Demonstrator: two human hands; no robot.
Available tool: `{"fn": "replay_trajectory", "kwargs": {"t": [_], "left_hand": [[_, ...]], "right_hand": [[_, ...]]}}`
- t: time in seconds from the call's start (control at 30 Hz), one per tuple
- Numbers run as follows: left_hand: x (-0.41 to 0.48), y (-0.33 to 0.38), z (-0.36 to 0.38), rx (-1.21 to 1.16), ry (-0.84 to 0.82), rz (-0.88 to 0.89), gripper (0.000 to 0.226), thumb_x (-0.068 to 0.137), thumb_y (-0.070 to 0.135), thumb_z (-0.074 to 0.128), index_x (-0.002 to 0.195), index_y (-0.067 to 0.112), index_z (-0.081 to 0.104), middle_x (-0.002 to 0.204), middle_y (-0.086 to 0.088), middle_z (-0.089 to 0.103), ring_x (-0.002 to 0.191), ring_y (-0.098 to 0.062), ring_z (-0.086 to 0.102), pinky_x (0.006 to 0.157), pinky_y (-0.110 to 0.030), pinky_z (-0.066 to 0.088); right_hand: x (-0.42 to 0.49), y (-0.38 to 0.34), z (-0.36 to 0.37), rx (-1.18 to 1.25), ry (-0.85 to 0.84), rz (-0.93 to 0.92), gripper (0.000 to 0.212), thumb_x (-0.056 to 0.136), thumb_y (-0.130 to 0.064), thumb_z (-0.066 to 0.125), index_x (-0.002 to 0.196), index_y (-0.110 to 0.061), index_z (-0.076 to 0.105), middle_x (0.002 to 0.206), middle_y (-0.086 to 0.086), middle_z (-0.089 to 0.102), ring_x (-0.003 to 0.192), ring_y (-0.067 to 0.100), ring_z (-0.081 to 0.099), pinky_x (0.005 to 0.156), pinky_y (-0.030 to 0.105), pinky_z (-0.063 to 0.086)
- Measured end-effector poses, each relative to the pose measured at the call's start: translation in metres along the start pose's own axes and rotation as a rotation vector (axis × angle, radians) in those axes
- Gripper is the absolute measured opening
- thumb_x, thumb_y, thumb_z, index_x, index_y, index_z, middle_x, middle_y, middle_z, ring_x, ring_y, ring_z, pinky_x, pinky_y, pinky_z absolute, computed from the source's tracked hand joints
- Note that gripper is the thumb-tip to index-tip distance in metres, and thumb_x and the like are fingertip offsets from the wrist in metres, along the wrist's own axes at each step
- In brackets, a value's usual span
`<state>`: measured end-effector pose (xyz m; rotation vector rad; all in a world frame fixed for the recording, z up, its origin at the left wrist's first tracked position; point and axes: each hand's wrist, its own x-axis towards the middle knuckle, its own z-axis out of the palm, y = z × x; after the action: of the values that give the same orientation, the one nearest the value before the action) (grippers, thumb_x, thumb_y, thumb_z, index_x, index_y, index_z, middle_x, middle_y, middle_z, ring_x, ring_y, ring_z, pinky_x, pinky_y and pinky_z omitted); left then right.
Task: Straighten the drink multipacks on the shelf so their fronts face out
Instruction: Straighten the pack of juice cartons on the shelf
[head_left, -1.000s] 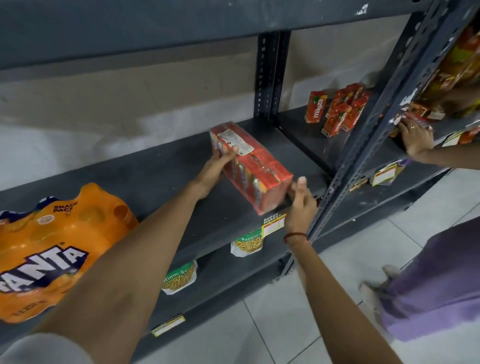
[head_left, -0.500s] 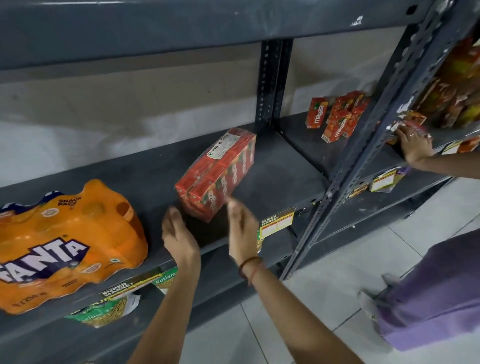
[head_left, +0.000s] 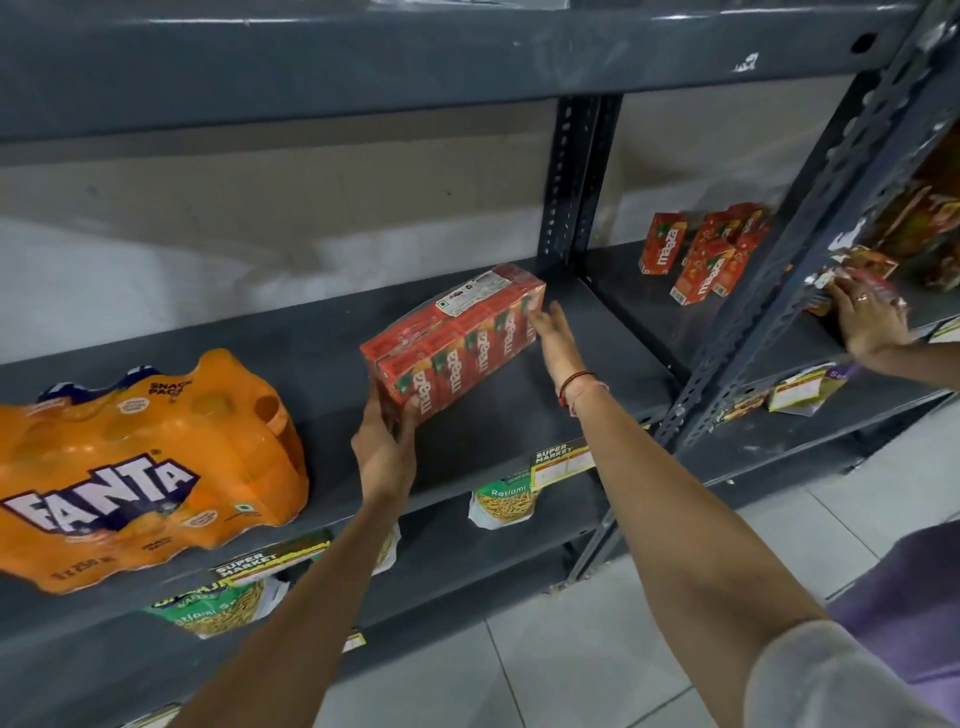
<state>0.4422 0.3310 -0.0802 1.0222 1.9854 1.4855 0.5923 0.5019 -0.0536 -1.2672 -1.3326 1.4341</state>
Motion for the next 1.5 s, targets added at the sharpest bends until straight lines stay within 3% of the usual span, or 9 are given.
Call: {"fn": "replay_trajectory", "kwargs": {"t": [0.17,0.27,0.4,0.67,0.87,1.07,1.2,1.33,1.5], "left_hand": [[0.002,0.006,-0.007,-0.003,-0.022,0.01,0.063,0.089,0.044,0.054,0.143,0.017,0.035,0.133,-0.005,0.057,0.123,-0.021,0.053,0.102,-0.036,0.04],[-0.005,0.006,-0.009,0.019,-0.031,0.031,0.063,0.089,0.042,0.057,0.142,0.016,0.036,0.134,-0.006,0.057,0.124,-0.021,0.052,0.104,-0.039,0.04],[-0.02,0.002,-0.01,0.026,-0.042,0.045,0.063,0.089,0.037,0.058,0.142,0.014,0.036,0.133,-0.006,0.057,0.123,-0.02,0.053,0.101,-0.033,0.04],[-0.048,-0.005,-0.021,0.045,-0.086,0.075,0.063,0.088,0.029,0.061,0.144,0.011,0.036,0.132,-0.007,0.059,0.121,-0.02,0.055,0.101,-0.041,0.045],[-0.059,-0.007,-0.031,0.123,-0.066,0.081,0.045,0.093,0.023,0.055,0.134,0.004,0.05,0.124,-0.011,0.064,0.115,-0.02,0.06,0.095,-0.03,0.047],[-0.06,0.003,-0.019,0.167,-0.014,0.069,0.032,0.091,0.021,0.059,0.114,-0.001,0.06,0.107,-0.013,0.07,0.095,-0.025,0.066,0.086,-0.038,0.054],[-0.056,0.009,-0.011,0.191,-0.025,0.056,0.029,0.091,0.021,0.059,0.111,0.0,0.061,0.102,-0.013,0.07,0.09,-0.026,0.066,0.084,-0.043,0.055],[-0.057,0.017,0.002,0.196,-0.053,0.073,0.029,0.091,0.019,0.059,0.113,0.0,0.061,0.1,-0.012,0.071,0.089,-0.027,0.067,0.083,-0.042,0.054],[-0.062,0.026,0.023,0.2,-0.067,0.086,0.028,0.091,0.019,0.059,0.112,0.0,0.062,0.1,-0.013,0.072,0.089,-0.028,0.067,0.083,-0.041,0.053]], "right_hand": [[-0.006,0.002,-0.006,-0.141,0.016,-0.092,0.044,0.094,-0.031,0.05,0.134,-0.013,0.045,0.143,0.012,0.04,0.127,0.026,0.046,0.112,0.041,0.031],[-0.018,0.01,-0.016,-0.211,0.051,-0.137,0.035,0.096,-0.032,0.044,0.123,-0.01,0.053,0.138,0.017,0.043,0.122,0.027,0.049,0.111,0.043,0.033],[-0.047,0.025,-0.027,-0.246,0.168,-0.197,0.04,0.097,-0.036,0.041,0.128,-0.012,0.05,0.135,0.014,0.043,0.115,0.019,0.047,0.098,0.028,0.031],[-0.097,0.043,-0.042,-0.244,0.29,-0.243,0.044,0.096,-0.038,0.044,0.125,-0.006,0.05,0.127,0.013,0.046,0.103,0.011,0.048,0.088,0.025,0.035],[-0.119,0.048,-0.039,-0.26,0.346,-0.249,0.048,0.095,-0.032,0.046,0.135,-0.006,0.038,0.132,0.013,0.04,0.111,0.016,0.048,0.099,0.031,0.039],[-0.119,0.042,-0.027,-0.217,0.277,-0.186,0.072,0.093,-0.044,0.048,0.148,-0.013,0.013,0.156,0.01,0.022,0.142,0.024,0.023,0.116,0.038,0.019],[-0.112,0.037,-0.035,-0.195,0.274,-0.163,0.072,0.091,-0.045,0.05,0.147,-0.014,0.017,0.154,0.01,0.028,0.141,0.025,0.027,0.117,0.045,0.022],[-0.106,0.032,-0.051,-0.144,0.297,-0.135,0.07,0.088,-0.055,0.048,0.144,-0.02,0.026,0.148,0.007,0.038,0.135,0.025,0.037,0.111,0.039,0.028],[-0.098,0.028,-0.07,-0.143,0.313,-0.068,0.083,0.081,-0.066,0.048,0.146,-0.022,0.022,0.153,0.007,0.03,0.139,0.026,0.031,0.115,0.048,0.025]]}}
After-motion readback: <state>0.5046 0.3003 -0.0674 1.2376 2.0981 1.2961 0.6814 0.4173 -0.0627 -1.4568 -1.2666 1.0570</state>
